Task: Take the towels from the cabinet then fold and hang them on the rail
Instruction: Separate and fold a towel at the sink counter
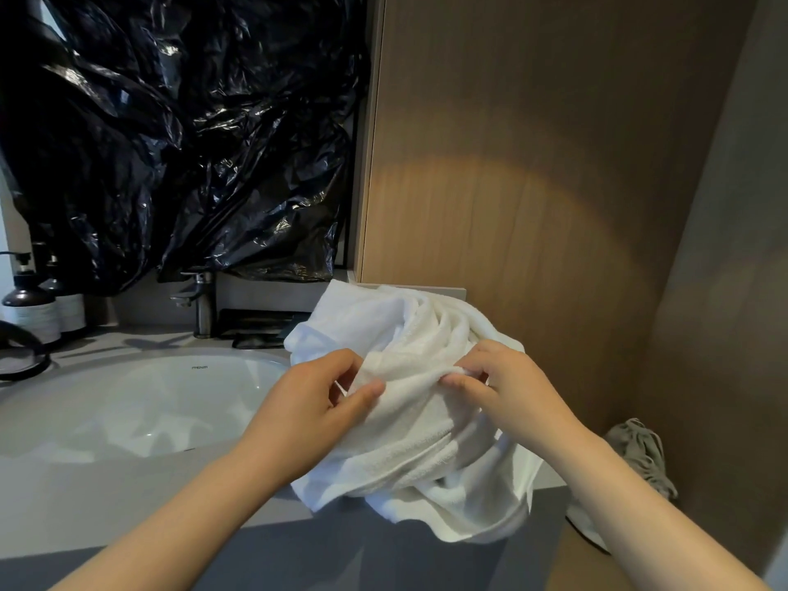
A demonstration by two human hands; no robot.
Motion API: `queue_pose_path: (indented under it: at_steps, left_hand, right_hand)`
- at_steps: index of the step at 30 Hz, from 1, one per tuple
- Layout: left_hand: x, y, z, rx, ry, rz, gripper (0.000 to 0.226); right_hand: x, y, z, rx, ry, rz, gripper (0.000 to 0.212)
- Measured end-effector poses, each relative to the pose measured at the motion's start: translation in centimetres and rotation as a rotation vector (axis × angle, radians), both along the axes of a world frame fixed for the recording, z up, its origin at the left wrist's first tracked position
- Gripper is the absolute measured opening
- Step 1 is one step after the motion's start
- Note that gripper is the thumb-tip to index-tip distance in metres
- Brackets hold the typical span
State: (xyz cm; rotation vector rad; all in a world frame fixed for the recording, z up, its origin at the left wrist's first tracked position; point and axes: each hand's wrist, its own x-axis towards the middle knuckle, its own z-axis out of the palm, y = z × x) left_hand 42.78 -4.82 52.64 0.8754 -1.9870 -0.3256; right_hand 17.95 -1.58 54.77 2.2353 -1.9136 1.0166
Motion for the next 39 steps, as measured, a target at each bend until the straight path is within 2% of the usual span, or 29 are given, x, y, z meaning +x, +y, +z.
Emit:
queue_pose_path:
  at_steps: [4, 8, 10, 14, 17, 20, 24, 30, 32, 36, 37, 39]
  left_hand:
    - [0.4, 0.3, 0.0, 0.036, -0.022, 0.011, 0.041]
    - [0.9, 0.3, -0.3, 0.105, -0.142, 0.081, 0.068]
    - [1.2, 0.2, -0.4, 0.123, -0.108, 0.075, 0.063]
    - [1.7, 0.0, -0.4, 0.032, -0.015, 0.06, 0.039]
    - [2.1, -0.3, 1.3, -0.026, 0.141, 0.075, 0.032]
    - [2.0, -1.1, 4.6, -0.138, 0.256, 0.158, 0.028]
    - [2.0, -2.0, 6.3, -0.12, 0.174, 0.159, 0.023]
    - [3.1, -1.9, 2.0, -0.084, 0.148, 0.15, 0.02]
    - [3.2, -1.5, 1.1, -0.041, 0.113, 0.124, 0.035]
    - [2.1, -0.4, 1.0, -0.009, -0.03, 0.205, 0.092]
    - [1.7, 0.2, 1.2, -0.061, -0.055, 0.22, 0.1]
    - [0.7, 1.3, 1.3, -0.291, -0.172, 0.239, 0.102]
  right_hand:
    - [0.9, -0.2, 1.4, -0.076, -0.113, 0.046, 0.045]
    - [2.1, -0.4, 4.0, -0.156, -0.342, 0.12, 0.044]
    - [2.7, -0.7, 5.2, -0.172, -0.458, 0.131, 0.042]
    - [3.3, -1.2, 6.4, -0.158, -0.597, 0.13, 0.042]
    - [3.5, -1.5, 7.4, -0.193, -0.687, 0.138, 0.04]
    - [3.7, -1.8, 8.1, -0.162, -0.709, 0.176, 0.038]
    - [2.9, -1.3, 7.1, 0.042, -0.622, 0.267, 0.024]
    - [-0.5, 1.0, 2.9, 0.087, -0.465, 0.224, 0.042]
    - [-1.4, 1.7, 1.8, 0.094, -0.451, 0.174, 0.036]
    - [-2.6, 2.5, 0.0, 0.11, -0.477, 0.096, 0.026]
    - [-2.7, 2.7, -0.4, 0.133, -0.481, 0.092, 0.027]
    - [-2.8, 3.0, -1.2, 0.163, -0.483, 0.091, 0.027]
